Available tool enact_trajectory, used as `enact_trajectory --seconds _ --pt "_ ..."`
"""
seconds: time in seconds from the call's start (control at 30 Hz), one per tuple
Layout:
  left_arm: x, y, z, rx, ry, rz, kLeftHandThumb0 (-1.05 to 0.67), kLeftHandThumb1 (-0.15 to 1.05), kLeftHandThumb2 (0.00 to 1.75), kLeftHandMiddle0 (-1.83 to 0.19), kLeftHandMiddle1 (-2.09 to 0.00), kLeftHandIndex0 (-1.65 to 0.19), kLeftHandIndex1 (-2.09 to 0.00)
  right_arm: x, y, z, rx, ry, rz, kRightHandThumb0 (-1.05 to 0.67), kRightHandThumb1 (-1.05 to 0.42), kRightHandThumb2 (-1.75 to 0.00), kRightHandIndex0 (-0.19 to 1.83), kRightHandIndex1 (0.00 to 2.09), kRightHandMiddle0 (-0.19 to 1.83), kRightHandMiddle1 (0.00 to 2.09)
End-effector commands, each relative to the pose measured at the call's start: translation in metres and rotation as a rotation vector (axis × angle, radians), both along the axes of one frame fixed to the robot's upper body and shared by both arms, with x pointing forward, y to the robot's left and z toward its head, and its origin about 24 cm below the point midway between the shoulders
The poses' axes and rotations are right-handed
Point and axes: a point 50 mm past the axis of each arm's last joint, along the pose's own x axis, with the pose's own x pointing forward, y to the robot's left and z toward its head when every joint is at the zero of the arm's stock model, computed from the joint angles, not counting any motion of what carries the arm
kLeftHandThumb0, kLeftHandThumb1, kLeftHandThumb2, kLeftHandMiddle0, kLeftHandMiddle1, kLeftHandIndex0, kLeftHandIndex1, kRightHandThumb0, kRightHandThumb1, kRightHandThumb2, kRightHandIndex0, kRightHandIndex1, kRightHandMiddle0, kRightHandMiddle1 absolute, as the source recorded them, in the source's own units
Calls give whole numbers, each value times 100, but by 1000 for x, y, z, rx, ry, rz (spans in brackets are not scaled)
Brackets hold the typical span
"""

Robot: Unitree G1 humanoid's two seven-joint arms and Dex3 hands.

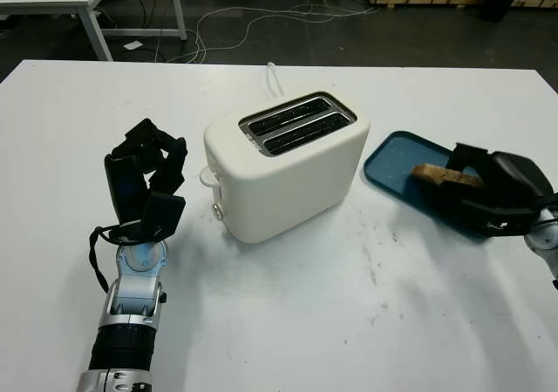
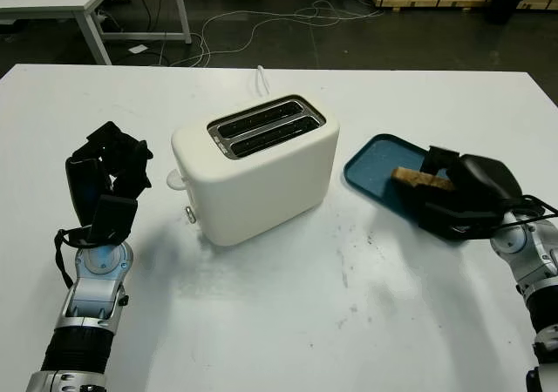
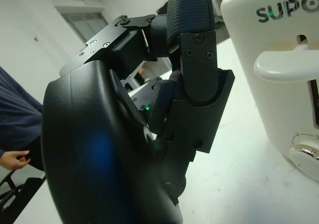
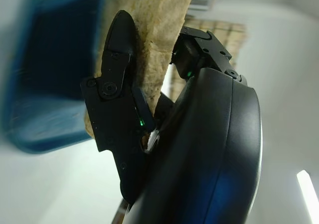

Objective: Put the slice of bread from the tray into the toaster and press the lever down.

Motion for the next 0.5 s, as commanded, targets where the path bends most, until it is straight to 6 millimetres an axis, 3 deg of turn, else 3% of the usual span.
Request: enact_trajectory --seconds 0.0,0.13,0.27,0.33,0.47 --pt "1 -1 3 -3 -15 -3 -84 92 36 -122 -156 -92 -154 9 -3 32 -25 -126 -1 -44 -92 -57 82 175 38 171" --pt "0 -2 2 -5 -8 -1 -84 92 37 -121 -157 -92 -154 19 0 67 -24 -256 51 -34 -92 -42 64 175 33 174" --pt "0 -2 2 -6 -9 3 -84 92 37 -121 -157 -91 -155 29 11 106 6 -315 135 -37 -92 -40 62 175 38 174" --pt "0 -1 1 -11 -10 4 -84 92 37 -120 -158 -91 -155 32 19 123 50 -354 208 -35 -92 -36 63 175 50 155" --pt "-1 0 1 -14 -10 6 -83 92 36 -121 -158 -91 -155 38 33 159 133 -380 313 -52 -92 -43 66 175 46 172"
